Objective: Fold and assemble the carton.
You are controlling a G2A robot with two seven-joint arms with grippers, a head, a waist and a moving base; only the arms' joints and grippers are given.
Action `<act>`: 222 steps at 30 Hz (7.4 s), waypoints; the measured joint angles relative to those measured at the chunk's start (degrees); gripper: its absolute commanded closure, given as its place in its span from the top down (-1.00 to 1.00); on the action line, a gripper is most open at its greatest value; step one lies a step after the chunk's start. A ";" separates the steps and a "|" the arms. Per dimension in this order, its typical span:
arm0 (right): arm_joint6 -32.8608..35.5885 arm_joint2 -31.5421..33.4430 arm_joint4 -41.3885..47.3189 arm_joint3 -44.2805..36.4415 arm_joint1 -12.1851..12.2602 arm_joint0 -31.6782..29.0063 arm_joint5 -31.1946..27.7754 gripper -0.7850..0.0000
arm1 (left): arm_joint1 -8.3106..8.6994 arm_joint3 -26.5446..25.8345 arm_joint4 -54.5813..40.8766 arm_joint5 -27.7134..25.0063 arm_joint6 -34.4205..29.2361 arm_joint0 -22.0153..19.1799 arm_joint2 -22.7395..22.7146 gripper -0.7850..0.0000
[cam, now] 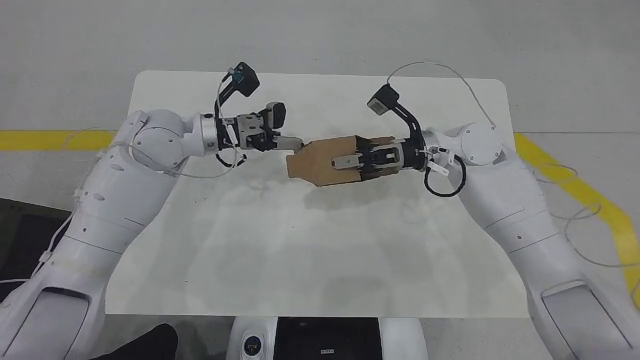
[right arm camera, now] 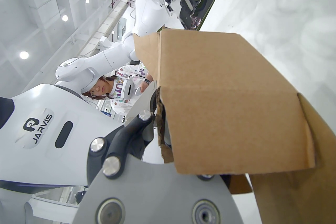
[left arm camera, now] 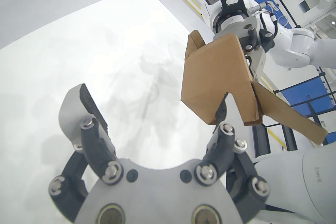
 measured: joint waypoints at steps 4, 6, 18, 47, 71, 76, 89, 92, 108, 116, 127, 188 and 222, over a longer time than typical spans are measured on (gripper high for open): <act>-0.50 0.48 0.19 0.31 0.16 -0.05 -0.50 -1.00 | 0.21 -0.53 -0.74 -0.67 -0.93 0.46 -0.41 1.00; -0.55 0.35 0.20 0.06 0.13 0.05 -0.55 -1.00 | 0.30 -0.86 -0.74 -0.75 -1.30 0.78 -0.48 1.00; -0.38 -2.13 0.27 -0.50 -0.59 1.19 -0.38 -1.00 | -0.02 -1.84 0.31 -0.16 -1.26 1.14 0.79 1.00; -10.77 0.98 -12.04 5.78 0.40 2.23 0.29 -1.00 | 1.93 -2.58 -4.57 -1.83 -3.28 3.34 -5.47 1.00; -11.95 0.50 -15.06 0.91 -0.01 1.71 2.49 -1.00 | 0.91 -7.39 21.77 4.68 12.77 4.97 -4.45 1.00; -11.19 0.98 -13.94 0.14 0.02 1.35 1.79 -1.00 | 0.62 -5.87 21.52 4.90 12.98 4.24 -4.08 1.00; -9.30 1.24 -9.55 -0.99 -0.39 0.94 -0.13 -1.00 | 0.30 -4.04 15.97 3.48 9.30 3.61 -3.38 1.00; -8.78 1.18 -8.64 -0.82 -0.53 1.02 -0.54 -1.00 | 0.32 -3.74 14.66 3.29 8.80 3.62 -3.67 1.00; -5.54 -0.44 -2.29 -0.65 -1.88 1.60 -3.48 -1.00 | 0.28 -4.38 9.50 0.86 5.61 3.50 -3.47 1.00; -4.24 -2.02 0.96 0.82 -2.96 2.50 -4.26 -1.00 | 0.21 -5.19 8.75 0.12 5.66 3.69 -3.27 1.00; -4.38 -2.21 1.69 1.43 -3.30 2.74 -4.38 -1.00 | 0.20 -6.12 8.02 -0.44 5.14 3.70 -3.15 1.00; -9.80 -8.02 -9.58 22.11 -7.70 5.19 2.44 1.00 | 4.52 -6.70 61.36 -13.78 46.97 10.14 1.62 1.00; -8.50 15.45 -29.07 -12.11 3.98 -9.48 13.05 -1.00 | -0.82 2.77 68.02 -5.85 57.00 2.70 10.36 1.00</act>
